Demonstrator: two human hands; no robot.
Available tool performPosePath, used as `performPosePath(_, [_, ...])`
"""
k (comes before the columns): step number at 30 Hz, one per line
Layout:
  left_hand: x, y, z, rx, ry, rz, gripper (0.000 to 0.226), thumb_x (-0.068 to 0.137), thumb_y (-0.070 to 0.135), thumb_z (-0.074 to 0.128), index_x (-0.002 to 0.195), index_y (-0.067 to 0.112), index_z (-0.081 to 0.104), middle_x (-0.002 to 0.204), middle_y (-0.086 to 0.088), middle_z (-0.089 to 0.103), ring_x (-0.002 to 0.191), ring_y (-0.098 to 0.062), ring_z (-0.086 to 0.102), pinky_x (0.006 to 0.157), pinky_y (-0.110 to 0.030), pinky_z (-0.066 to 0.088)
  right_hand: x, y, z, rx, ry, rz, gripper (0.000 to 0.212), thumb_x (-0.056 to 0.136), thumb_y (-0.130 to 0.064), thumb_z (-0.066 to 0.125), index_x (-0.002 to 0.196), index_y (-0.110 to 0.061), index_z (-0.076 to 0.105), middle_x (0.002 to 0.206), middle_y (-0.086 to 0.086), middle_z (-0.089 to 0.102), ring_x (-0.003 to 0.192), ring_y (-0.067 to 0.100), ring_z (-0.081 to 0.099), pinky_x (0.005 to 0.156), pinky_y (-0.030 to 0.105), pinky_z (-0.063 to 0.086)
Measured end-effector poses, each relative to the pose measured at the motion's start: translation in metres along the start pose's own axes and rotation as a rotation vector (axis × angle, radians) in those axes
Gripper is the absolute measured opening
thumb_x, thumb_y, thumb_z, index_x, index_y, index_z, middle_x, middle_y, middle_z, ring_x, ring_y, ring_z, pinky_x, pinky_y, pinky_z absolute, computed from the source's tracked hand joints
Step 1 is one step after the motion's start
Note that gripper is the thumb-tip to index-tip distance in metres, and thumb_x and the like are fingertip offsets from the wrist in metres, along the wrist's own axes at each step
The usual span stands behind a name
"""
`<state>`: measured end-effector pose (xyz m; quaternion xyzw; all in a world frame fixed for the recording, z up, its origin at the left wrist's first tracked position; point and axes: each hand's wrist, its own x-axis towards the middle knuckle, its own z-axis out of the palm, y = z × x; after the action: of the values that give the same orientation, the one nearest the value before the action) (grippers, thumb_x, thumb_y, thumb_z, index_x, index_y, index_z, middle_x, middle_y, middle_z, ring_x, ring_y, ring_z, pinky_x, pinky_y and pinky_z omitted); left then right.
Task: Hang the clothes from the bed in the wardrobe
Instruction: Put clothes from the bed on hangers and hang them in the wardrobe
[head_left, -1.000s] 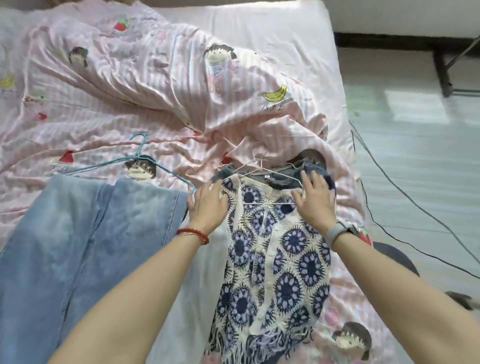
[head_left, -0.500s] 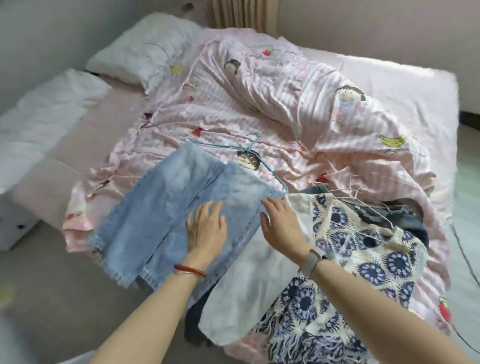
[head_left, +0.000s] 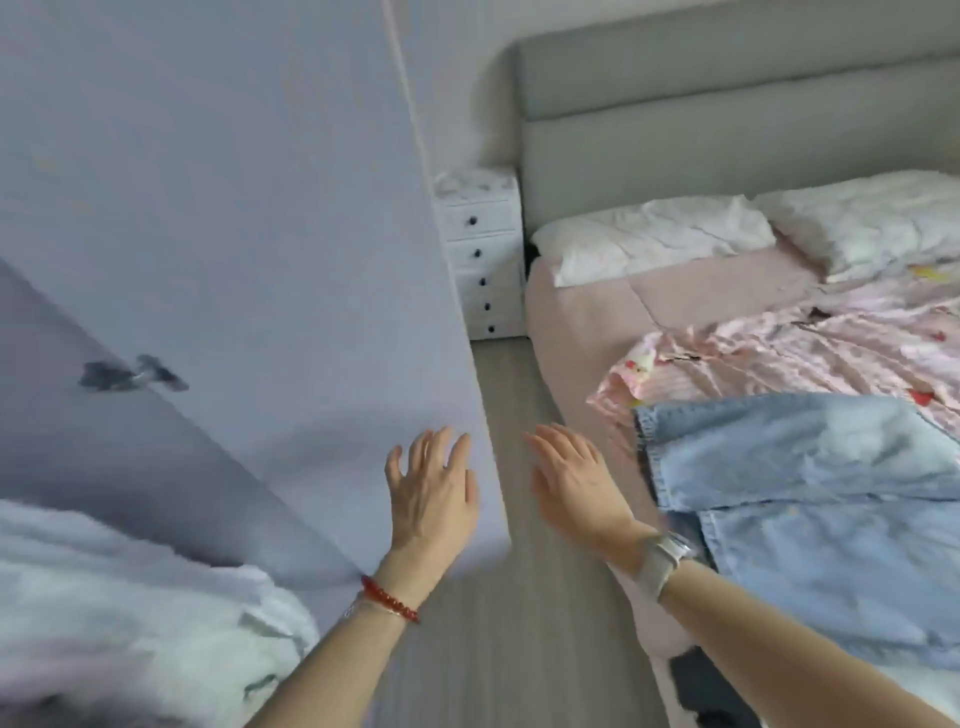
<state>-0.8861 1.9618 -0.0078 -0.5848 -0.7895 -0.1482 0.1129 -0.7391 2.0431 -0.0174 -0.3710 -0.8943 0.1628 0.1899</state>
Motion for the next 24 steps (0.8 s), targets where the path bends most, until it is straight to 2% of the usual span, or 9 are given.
performPosePath(4, [-0.042, -0.11, -0.056, 0.174, 0.12, -0.235, 0.036, 0.064, 0.011, 0.077, 0.099, 0.011, 0.068, 0.103, -0.009, 0.066, 0.099, -0.026, 0.063, 0.088, -0.054, 0.044, 0.045, -0.105, 0.043, 0.062, -0.079, -0.28, 0.042, 0.092, -0.016, 0.045, 0.133, -0.01, 0.045, 0.14, 0.009, 0.043, 0.134, 0.025, 0.033, 0.11, 0.037, 0.024])
performPosePath(8, [-0.083, -0.19, -0.111, 0.306, 0.193, -0.452, 0.034, 0.067, 0.01, 0.073, 0.101, 0.011, 0.067, 0.105, -0.009, 0.065, 0.1, -0.026, 0.062, 0.087, -0.05, 0.045, 0.084, -0.2, 0.074, 0.092, -0.16, -0.513, 0.043, 0.094, -0.021, 0.04, 0.137, -0.015, 0.039, 0.144, 0.003, 0.038, 0.136, 0.02, 0.028, 0.111, 0.032, 0.018])
performPosePath(10, [-0.099, -0.217, -0.136, 0.364, 0.242, -0.55, 0.031, 0.07, 0.009, 0.07, 0.101, 0.012, 0.067, 0.107, -0.007, 0.064, 0.101, -0.025, 0.061, 0.085, -0.046, 0.045, 0.101, -0.243, 0.086, 0.123, -0.191, -0.612, 0.044, 0.094, -0.021, 0.039, 0.138, -0.017, 0.037, 0.143, 0.002, 0.039, 0.135, 0.018, 0.03, 0.109, 0.03, 0.021])
performPosePath(13, [-0.116, -0.254, -0.168, 0.529, 0.342, -0.59, 0.025, 0.075, 0.013, 0.06, 0.1, 0.015, 0.066, 0.109, -0.005, 0.063, 0.103, -0.024, 0.06, 0.084, -0.043, 0.042, 0.129, -0.306, 0.1, 0.239, -0.244, -0.72, 0.041, 0.094, -0.02, 0.04, 0.135, -0.017, 0.041, 0.137, 0.002, 0.045, 0.127, 0.023, 0.039, 0.103, 0.033, 0.031])
performPosePath(16, [-0.121, -0.289, -0.197, 0.652, 0.391, -0.665, 0.029, 0.078, 0.018, 0.053, 0.104, 0.016, 0.066, 0.113, -0.005, 0.063, 0.109, -0.025, 0.057, 0.091, -0.044, 0.032, 0.157, -0.371, 0.111, 0.39, -0.314, -0.783, 0.035, 0.094, -0.017, 0.041, 0.127, -0.012, 0.05, 0.127, 0.009, 0.054, 0.117, 0.028, 0.049, 0.096, 0.038, 0.04])
performPosePath(19, [-0.119, -0.318, -0.219, 0.638, 0.372, -0.834, 0.033, 0.083, 0.02, 0.055, 0.115, 0.016, 0.063, 0.121, -0.007, 0.06, 0.118, -0.027, 0.052, 0.096, -0.049, 0.034, 0.179, -0.433, 0.121, 0.537, -0.392, -0.786, 0.025, 0.094, -0.015, 0.043, 0.109, -0.004, 0.061, 0.109, 0.016, 0.063, 0.104, 0.033, 0.056, 0.086, 0.033, 0.041])
performPosePath(22, [-0.108, -0.341, -0.225, 0.546, 0.319, -0.893, 0.041, 0.088, 0.027, 0.054, 0.129, 0.019, 0.053, 0.136, -0.006, 0.05, 0.129, -0.027, 0.041, 0.099, -0.05, 0.033, 0.197, -0.481, 0.134, 0.582, -0.5, -0.727, 0.031, 0.094, -0.027, 0.046, 0.117, -0.009, 0.058, 0.111, 0.012, 0.064, 0.105, 0.027, 0.058, 0.085, 0.026, 0.038])
performPosePath(24, [-0.102, -0.348, -0.222, 0.54, 0.277, -0.878, 0.042, 0.089, 0.03, 0.054, 0.13, 0.022, 0.052, 0.139, -0.004, 0.047, 0.132, -0.028, 0.038, 0.102, -0.053, 0.031, 0.206, -0.501, 0.143, 0.547, -0.54, -0.775, 0.039, 0.093, -0.036, 0.047, 0.121, -0.012, 0.055, 0.116, 0.01, 0.062, 0.107, 0.026, 0.058, 0.088, 0.027, 0.041])
